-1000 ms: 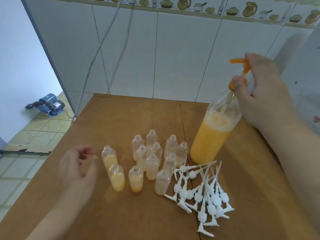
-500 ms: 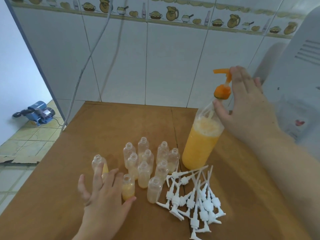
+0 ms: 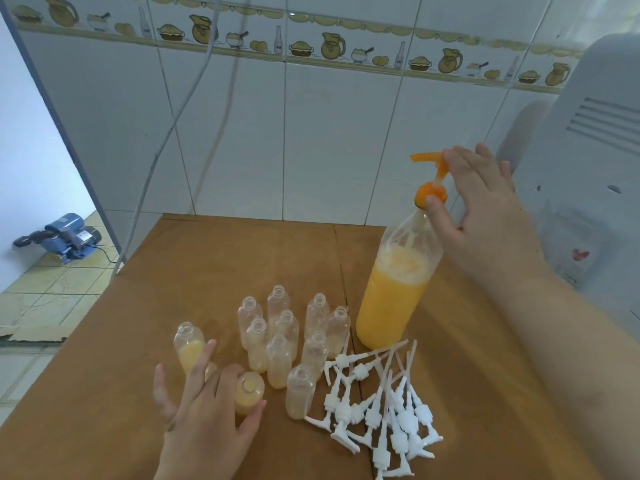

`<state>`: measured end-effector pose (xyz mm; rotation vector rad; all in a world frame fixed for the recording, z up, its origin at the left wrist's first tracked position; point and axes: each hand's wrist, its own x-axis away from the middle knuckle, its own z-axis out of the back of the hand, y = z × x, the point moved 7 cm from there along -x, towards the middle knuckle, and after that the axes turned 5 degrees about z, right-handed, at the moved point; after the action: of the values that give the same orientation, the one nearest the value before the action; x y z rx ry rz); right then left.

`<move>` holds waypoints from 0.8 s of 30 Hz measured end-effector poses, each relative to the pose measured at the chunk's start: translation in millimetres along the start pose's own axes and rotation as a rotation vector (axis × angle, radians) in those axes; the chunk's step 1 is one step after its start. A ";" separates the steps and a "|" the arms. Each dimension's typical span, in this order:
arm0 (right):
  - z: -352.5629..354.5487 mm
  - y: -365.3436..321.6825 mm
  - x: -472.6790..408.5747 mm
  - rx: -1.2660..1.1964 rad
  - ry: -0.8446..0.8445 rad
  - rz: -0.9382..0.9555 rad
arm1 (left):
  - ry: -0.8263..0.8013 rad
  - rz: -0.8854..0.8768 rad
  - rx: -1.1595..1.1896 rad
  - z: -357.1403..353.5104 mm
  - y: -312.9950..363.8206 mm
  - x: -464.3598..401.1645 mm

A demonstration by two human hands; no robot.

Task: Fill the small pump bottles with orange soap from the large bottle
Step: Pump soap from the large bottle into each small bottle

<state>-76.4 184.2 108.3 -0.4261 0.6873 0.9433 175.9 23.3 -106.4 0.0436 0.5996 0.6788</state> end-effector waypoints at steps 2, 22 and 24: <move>1.6 0.9 -1.3 -0.023 0.006 0.008 | 0.021 0.012 0.034 7.4 1.9 -0.2; -8.7 5.4 -10.9 -0.146 0.020 0.044 | -0.371 -0.007 1.065 62.4 147.5 -184.2; -8.4 5.6 -12.2 -0.146 0.014 0.041 | -0.421 -0.038 0.953 49.4 158.1 -189.6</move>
<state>-88.9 174.8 110.6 -0.5498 0.6446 1.0338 -6.0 40.6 66.8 1.0346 0.4659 0.2797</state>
